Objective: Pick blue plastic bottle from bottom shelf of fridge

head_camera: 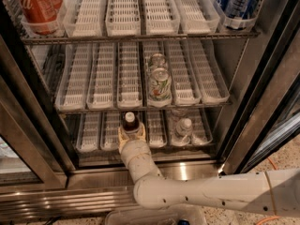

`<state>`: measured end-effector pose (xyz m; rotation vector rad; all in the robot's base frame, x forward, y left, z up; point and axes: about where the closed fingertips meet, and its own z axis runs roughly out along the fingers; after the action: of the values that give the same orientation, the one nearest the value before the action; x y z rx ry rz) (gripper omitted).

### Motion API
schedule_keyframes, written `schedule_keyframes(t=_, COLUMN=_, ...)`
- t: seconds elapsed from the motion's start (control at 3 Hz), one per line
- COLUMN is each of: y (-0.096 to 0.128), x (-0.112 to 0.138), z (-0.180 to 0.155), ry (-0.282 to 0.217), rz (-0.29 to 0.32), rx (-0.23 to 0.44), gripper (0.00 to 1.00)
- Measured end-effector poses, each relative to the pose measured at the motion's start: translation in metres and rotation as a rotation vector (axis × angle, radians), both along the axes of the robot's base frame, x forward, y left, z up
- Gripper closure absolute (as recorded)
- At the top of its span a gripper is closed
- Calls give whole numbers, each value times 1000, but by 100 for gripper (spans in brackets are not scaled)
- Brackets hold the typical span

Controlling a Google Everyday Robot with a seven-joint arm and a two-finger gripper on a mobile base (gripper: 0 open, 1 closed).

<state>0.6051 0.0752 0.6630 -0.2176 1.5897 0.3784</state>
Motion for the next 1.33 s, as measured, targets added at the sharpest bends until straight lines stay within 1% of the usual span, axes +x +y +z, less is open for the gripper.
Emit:
schedule_keyframes(t=0.33, y=0, x=-3, z=5, ry=-14, rz=5, rx=7, gripper=100)
schedule_keyframes(t=0.67, y=0, x=-3, z=4, ry=-14, rz=5, rx=7, gripper=100)
schedule_keyframes(t=1.0, y=-1, x=-6, z=11, ry=-30, rz=7, rx=15, gripper=100)
schedule_keyframes(t=1.33, y=-2, x=-7, z=26, ry=-66, rz=8, rx=28, gripper=100)
